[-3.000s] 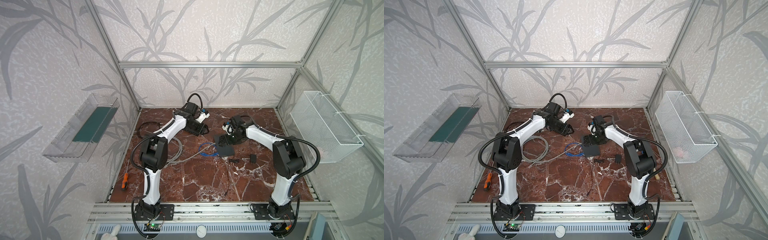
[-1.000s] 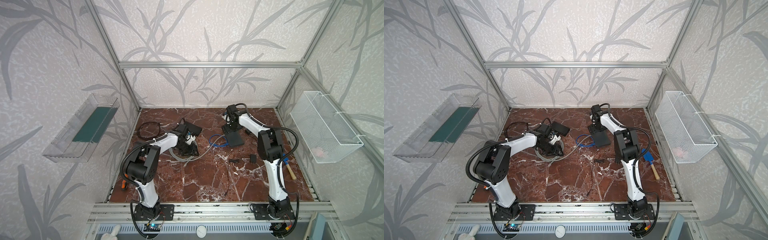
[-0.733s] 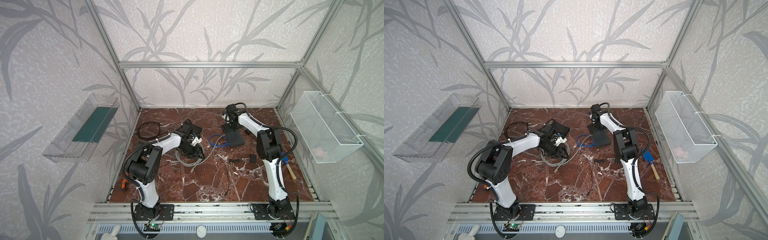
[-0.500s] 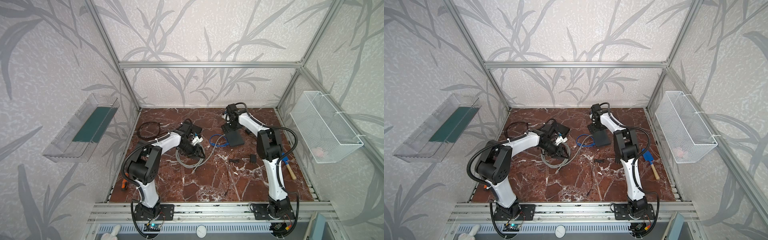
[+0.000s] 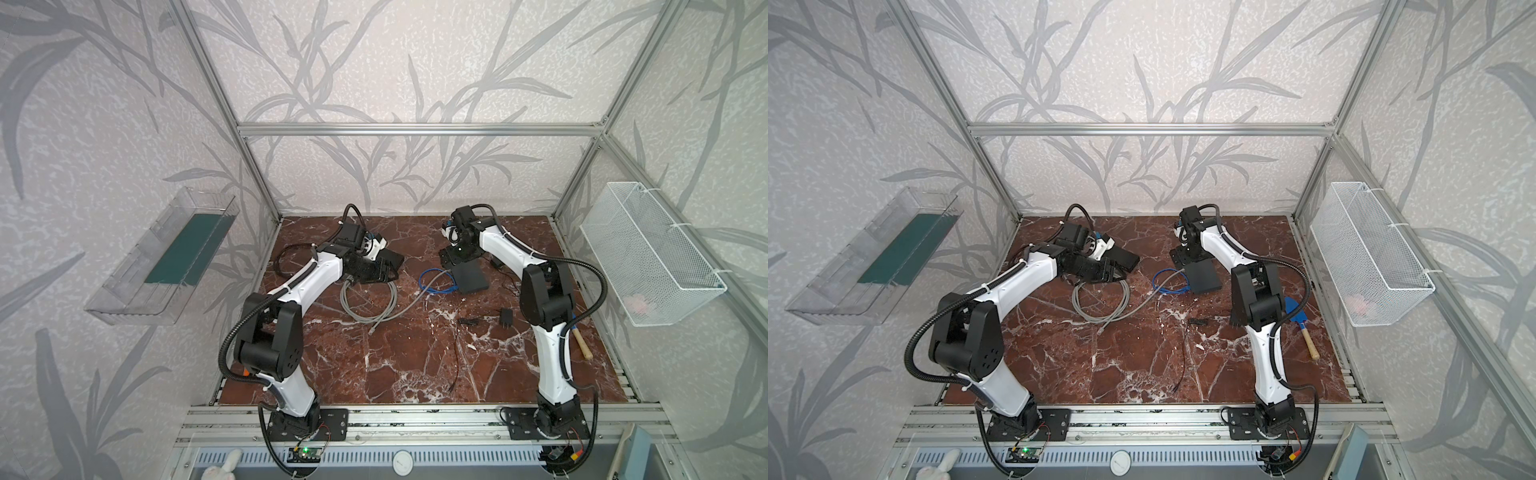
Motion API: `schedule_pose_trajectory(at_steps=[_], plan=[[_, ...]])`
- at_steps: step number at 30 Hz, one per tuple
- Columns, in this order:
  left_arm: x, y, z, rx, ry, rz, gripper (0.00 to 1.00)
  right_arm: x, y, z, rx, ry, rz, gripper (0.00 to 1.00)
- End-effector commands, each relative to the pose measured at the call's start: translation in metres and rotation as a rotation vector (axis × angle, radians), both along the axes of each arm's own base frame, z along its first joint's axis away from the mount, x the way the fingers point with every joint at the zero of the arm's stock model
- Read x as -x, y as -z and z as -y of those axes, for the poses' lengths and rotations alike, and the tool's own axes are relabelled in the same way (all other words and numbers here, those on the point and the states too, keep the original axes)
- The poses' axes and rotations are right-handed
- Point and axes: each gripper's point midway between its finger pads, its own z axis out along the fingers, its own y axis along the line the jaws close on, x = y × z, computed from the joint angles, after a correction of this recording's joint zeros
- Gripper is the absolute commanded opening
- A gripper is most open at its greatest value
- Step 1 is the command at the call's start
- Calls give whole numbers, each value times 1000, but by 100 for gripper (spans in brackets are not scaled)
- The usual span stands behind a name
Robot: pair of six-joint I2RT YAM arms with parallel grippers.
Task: Insert the plug into the switch port
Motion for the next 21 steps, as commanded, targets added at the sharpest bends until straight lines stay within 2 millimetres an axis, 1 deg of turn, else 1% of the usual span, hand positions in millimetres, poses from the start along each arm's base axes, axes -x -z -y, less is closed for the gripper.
schedule_pose_trajectory(at_steps=[1,5,8,10,12,13,15,17,21], plan=[[-39,3,-25,-84,-157,73,72,8,-26,-28,-89,-48,36,93],[-70,12,-43,-156,-242,99,85,11,-33,-67,-187,-102,45,94],[-89,21,-55,-183,-298,98,85,14,-33,-101,-245,-161,59,94],[-99,29,-64,-199,-346,93,84,13,-30,-119,-252,-201,80,94],[-106,35,-71,-194,-394,84,82,7,-28,-135,-255,-233,116,94],[-108,39,-75,-191,-422,75,82,3,-26,-143,-263,-248,136,94],[-109,43,-82,-189,-453,63,81,-6,-21,-152,-285,-252,161,94],[-104,44,-91,-227,-472,47,81,-16,-18,-162,-305,-263,177,95],[-95,40,-108,-238,-516,27,81,-30,-5,-174,-305,-278,179,97]])
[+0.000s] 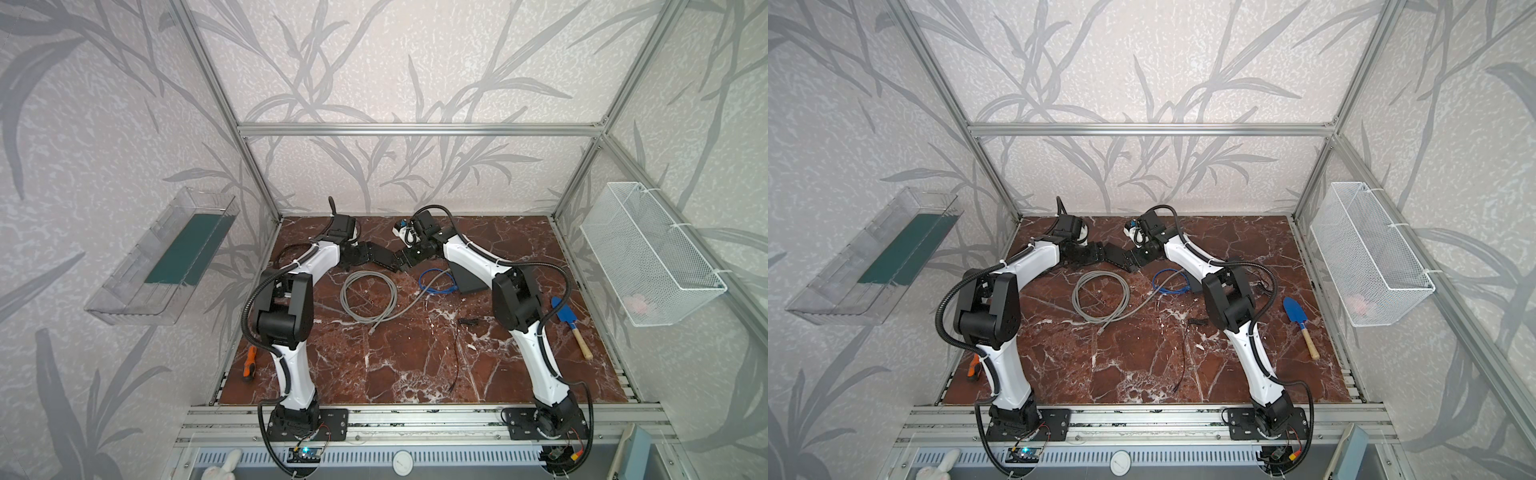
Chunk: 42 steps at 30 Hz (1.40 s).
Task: Insert the plug into the switch port
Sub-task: 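Grasp the black ribbed power brick with the right gripper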
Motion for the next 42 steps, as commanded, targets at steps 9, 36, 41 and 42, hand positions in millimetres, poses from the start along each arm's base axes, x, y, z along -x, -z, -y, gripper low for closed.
schedule_pose_trajectory(at_steps=[9,36,41,42], plan=[[12,-15,-31,-17,-80,-27,81,-24,41,-27,30,-71,-10,99],[23,-16,-40,-15,-74,-20,73,-16,45,-45,105,-110,75,71],[26,-16,-43,-30,-69,-16,73,-20,8,-47,56,-87,125,64],[26,-17,-42,-32,-66,-13,73,-19,1,-46,52,-86,132,64]])
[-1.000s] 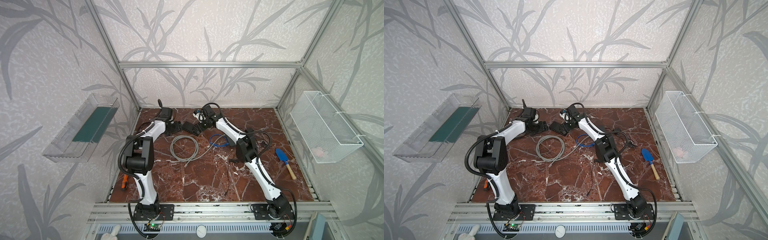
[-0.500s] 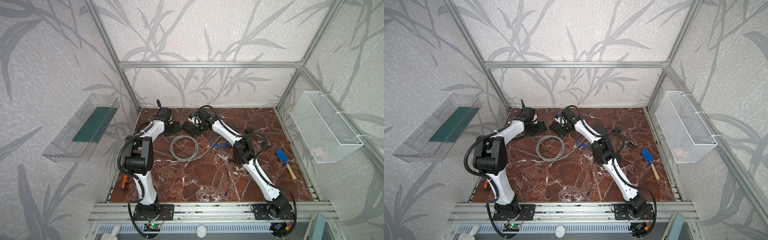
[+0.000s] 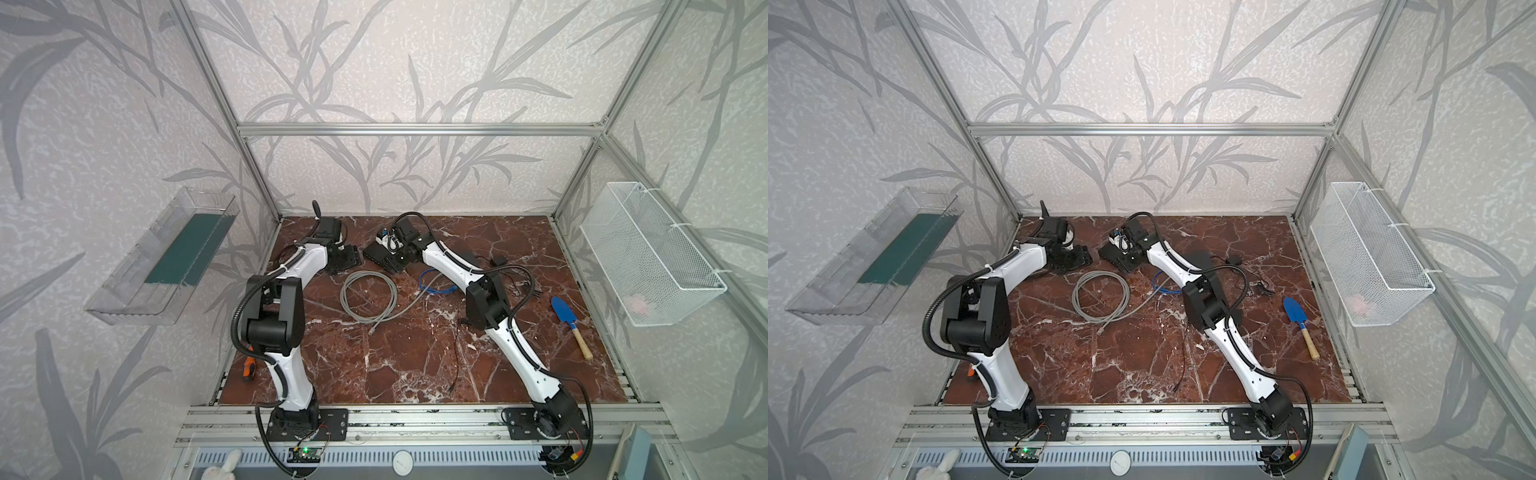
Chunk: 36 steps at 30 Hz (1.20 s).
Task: Insert the plug into the switch port
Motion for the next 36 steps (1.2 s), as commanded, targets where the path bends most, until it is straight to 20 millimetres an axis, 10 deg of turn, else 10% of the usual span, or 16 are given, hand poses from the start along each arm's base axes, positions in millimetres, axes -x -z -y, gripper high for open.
schedule_pose_trajectory(at_steps=[1,12,22,30,36], plan=[[2,-18,-5,-17,0,45,73,-3,-61,-3,-62,15,70,64],[2,-21,-11,-67,10,66,73,56,-123,41,-113,51,54,61],[-1,-22,-16,-96,9,85,73,204,-134,92,-279,-80,-161,59],[-6,-22,-13,-81,0,96,73,283,-89,140,-229,-32,-309,59],[-6,-18,-9,-87,7,85,73,287,-50,152,-159,16,-325,59]])
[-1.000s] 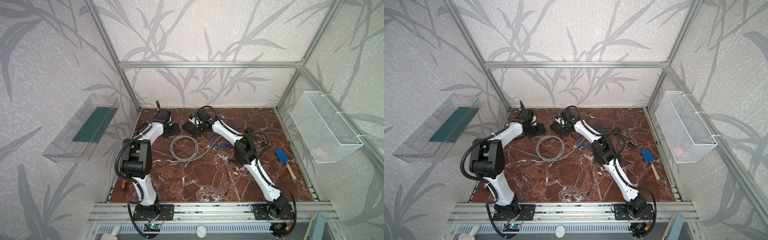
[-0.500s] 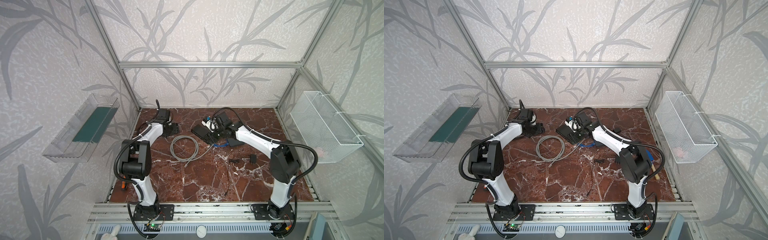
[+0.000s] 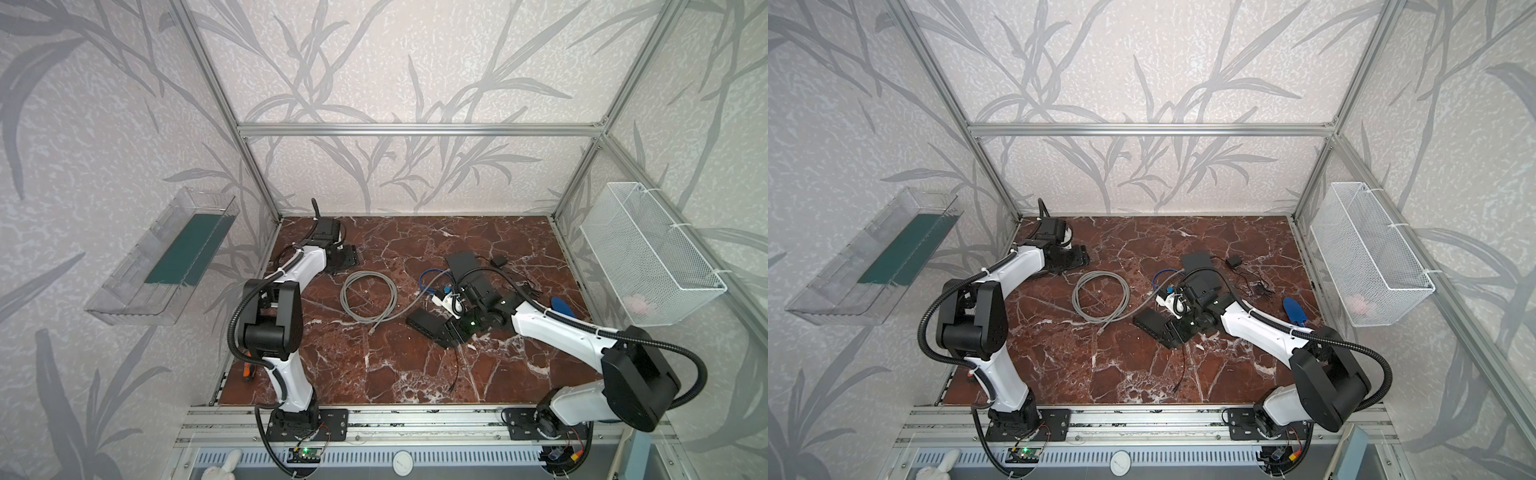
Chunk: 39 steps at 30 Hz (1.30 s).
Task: Insert the plug into the switch port
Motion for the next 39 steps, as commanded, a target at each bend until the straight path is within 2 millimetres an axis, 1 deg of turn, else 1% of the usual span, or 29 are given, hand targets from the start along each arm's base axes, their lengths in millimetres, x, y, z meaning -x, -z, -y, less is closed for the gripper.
schedule_pose_trajectory(at_steps=[1,5,9,12,15,17,19,22,25,28,30,32,36,39], plan=[[-2,-9,0,-12,-14,21,73,-14,6,-7,-4,22,53,59],[-3,-11,5,0,-18,22,73,-23,26,-13,22,7,72,59],[-4,-13,8,-2,-21,25,73,-29,34,-26,26,-24,80,59],[-2,-11,5,-14,-39,9,73,-29,41,-35,51,-63,71,60],[0,-8,-3,-52,-62,-13,75,-28,41,-41,58,-85,62,64],[-2,-6,-9,-83,-72,-22,76,-27,39,-41,58,-94,55,68],[-8,-6,-14,-111,-74,-21,77,-24,37,-40,64,-106,48,71],[-20,-7,-30,-209,-80,-32,76,-17,30,-38,71,-143,26,77],[-31,-6,-38,-329,36,-76,74,-9,22,-38,65,-190,7,81],[-37,3,-44,-452,205,-145,73,-8,17,-37,68,-199,5,83],[-41,11,-53,-547,312,-193,71,-12,10,-36,65,-184,14,83],[-42,18,-57,-590,410,-226,70,-20,1,-34,61,-155,27,83],[-36,29,-48,-601,614,-241,65,-37,-15,-34,30,-97,36,83],[-29,40,-43,-603,740,-250,64,-47,-19,-34,34,-67,37,82]])
